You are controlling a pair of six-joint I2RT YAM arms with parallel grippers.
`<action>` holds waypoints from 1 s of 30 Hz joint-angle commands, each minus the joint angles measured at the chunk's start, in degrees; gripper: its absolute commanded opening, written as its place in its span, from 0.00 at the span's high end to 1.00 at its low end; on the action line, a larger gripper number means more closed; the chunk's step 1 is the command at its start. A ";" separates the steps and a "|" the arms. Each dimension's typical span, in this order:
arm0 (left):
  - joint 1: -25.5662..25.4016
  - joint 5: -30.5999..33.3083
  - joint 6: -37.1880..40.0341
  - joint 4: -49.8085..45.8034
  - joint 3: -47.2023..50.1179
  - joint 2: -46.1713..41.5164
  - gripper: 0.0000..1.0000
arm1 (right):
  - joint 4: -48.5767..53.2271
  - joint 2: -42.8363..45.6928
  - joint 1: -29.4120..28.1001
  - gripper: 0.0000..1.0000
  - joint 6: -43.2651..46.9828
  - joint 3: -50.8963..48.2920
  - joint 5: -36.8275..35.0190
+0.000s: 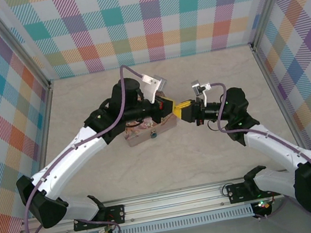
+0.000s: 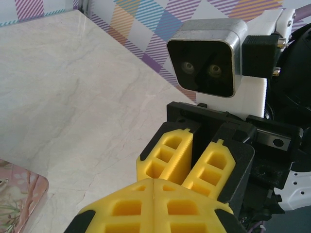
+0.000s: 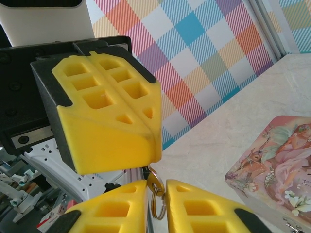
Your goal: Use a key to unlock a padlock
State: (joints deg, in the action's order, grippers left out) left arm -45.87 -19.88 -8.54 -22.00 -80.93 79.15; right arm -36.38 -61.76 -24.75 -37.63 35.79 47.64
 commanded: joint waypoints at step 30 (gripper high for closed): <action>4.79 25.34 -13.84 -0.99 22.04 -10.81 0.00 | 26.44 2.56 -0.22 1.00 4.85 -3.51 -27.01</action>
State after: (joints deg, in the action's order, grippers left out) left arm -41.15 2.68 -17.74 -22.35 -63.05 68.60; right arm -11.88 -58.70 -24.75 -32.47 33.56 26.28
